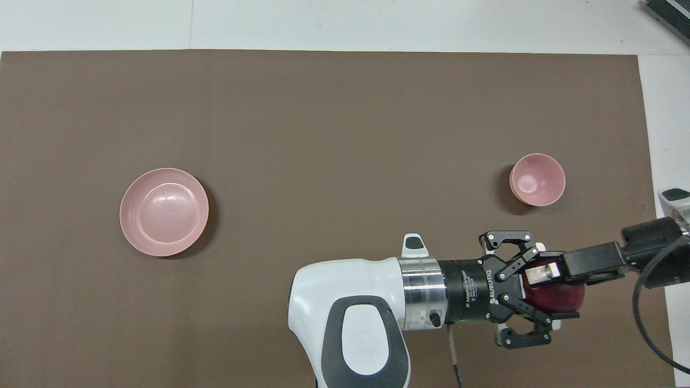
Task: Move apple from plate to bowl
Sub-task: 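Close the right gripper on the apple held by the left gripper, then open the left gripper while the right gripper pulls the apple away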
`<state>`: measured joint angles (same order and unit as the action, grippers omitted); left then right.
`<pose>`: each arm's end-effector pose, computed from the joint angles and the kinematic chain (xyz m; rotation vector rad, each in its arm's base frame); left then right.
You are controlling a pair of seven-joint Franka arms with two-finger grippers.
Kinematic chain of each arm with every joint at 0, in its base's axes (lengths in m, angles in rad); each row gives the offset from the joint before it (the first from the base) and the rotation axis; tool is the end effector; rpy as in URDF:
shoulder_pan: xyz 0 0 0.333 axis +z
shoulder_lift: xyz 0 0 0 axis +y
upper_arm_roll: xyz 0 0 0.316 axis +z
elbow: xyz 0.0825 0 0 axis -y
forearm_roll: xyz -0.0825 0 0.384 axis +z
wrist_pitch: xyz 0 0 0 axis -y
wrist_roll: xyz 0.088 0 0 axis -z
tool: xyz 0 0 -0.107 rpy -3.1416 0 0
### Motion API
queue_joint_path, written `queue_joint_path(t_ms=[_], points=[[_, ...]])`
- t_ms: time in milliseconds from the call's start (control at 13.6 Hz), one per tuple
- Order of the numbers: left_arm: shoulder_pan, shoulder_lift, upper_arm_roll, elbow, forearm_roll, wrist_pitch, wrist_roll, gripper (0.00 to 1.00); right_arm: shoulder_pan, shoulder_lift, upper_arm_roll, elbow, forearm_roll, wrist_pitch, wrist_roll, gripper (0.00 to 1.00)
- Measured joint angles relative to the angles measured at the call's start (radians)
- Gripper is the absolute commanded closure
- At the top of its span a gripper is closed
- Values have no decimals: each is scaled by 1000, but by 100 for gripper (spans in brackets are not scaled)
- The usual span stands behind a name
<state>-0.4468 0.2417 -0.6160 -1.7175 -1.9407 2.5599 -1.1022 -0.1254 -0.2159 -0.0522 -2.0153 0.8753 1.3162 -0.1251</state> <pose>0.3637 -0.5526 0.5188 1.1758 1.3213 -1.3191 0.4537 0.0146 0.5620 -2.1620 0.0390 0.3697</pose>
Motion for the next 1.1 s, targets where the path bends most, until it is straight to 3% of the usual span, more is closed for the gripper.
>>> queue_joint_path(t_ms=[220,294,367,1101], points=[[0,0,1,0,0,0,-2,100,1,4,2,7,-5,-1,7,100],[0,0,2,0,0,0,-5,41,1,7,3,10,-5,-1,11,100],[0,0,3,1,0,0,-7,0,2,10,4,14,-6,-3,13,100],[10,1,14,6,0,28,-7,0,3,44,6,48,-88,0,21,100]])
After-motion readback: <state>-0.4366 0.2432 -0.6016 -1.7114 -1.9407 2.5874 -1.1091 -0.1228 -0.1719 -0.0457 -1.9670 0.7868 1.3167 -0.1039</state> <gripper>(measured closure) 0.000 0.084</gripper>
